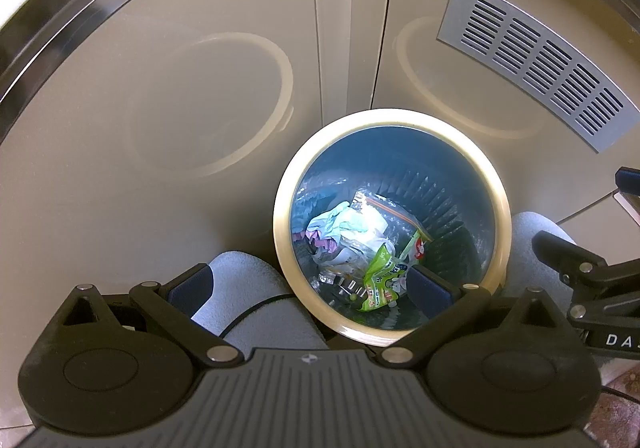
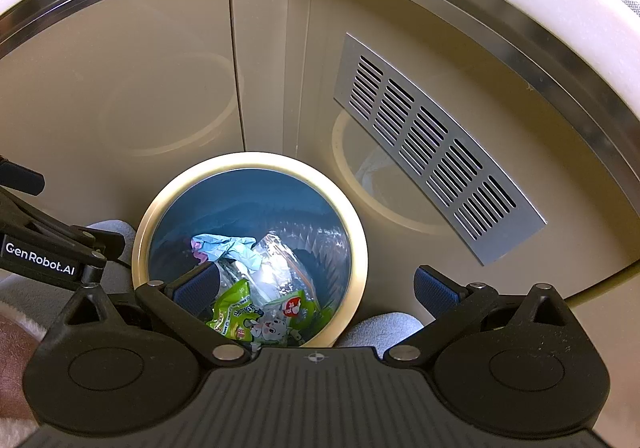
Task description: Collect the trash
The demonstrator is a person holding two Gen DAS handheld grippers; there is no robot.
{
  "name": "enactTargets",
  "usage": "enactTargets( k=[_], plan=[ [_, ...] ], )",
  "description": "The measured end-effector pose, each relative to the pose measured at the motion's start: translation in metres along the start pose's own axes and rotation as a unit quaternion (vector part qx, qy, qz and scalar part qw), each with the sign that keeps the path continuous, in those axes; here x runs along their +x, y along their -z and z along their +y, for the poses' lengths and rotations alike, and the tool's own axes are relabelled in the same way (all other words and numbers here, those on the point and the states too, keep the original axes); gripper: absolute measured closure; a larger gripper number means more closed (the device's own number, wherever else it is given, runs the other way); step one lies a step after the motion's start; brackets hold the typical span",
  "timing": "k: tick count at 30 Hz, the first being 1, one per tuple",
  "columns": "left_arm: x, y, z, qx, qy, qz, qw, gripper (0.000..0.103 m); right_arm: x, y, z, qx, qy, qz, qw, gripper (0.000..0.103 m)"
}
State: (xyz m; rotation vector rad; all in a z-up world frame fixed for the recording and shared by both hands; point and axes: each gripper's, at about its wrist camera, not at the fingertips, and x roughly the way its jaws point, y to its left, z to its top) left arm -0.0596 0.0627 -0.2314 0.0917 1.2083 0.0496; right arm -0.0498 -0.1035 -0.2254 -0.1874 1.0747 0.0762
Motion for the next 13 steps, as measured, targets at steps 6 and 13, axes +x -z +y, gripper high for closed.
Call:
enactTargets(
  k=[6,13],
  plan=[
    [-0.0006,0.0004,0.0014,0.0,0.0,-0.001,1.0,0.0,0.0001,0.0004,-0.0006,0.0,0.001,-0.001,1.0,0.0],
    [-0.0016,0.0002,0.0014,-0.001,0.0,-0.003,1.0,0.0,0.0001,-0.0007,-0.0011,-0.001,0.0,0.001,1.0,0.0]
  ],
)
